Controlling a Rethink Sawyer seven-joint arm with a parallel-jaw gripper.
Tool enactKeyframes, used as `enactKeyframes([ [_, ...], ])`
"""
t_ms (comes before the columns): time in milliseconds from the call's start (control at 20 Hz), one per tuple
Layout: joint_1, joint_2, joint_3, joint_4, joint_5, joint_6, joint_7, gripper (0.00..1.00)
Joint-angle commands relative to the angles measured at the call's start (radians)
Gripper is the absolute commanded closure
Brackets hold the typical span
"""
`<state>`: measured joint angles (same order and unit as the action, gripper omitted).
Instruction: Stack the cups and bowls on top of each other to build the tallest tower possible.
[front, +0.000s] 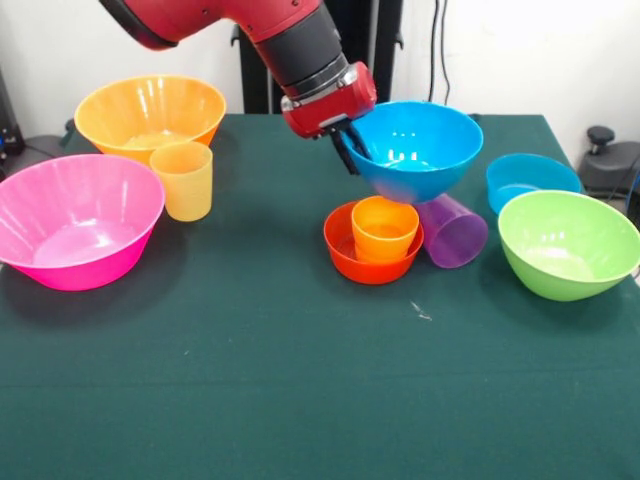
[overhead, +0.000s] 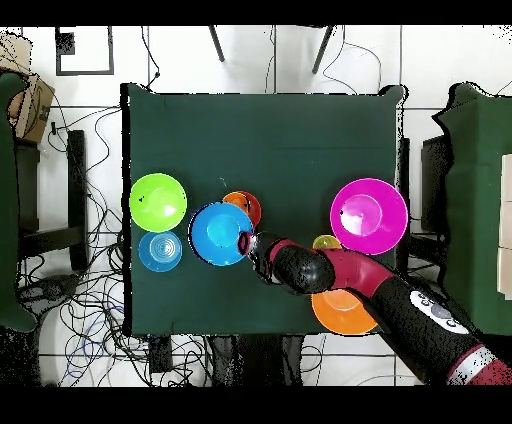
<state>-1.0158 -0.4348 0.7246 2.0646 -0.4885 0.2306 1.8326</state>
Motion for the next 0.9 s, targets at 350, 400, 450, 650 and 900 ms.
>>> enactKeyframes([
  [350,0.121,0.055,-0.082,-0.037,-0.114,-0.243,0.092,1.00],
  [400,0.125,0.053,-0.084,-0.037,-0.111,-0.245,0.091,1.00],
  [450,0.126,0.053,-0.086,-0.035,-0.110,-0.248,0.090,1.00],
  [650,0.140,0.062,-0.103,-0.036,-0.113,-0.283,0.085,1.00],
  [900,0.177,0.089,-0.144,-0.042,-0.127,-0.370,0.101,1.00],
])
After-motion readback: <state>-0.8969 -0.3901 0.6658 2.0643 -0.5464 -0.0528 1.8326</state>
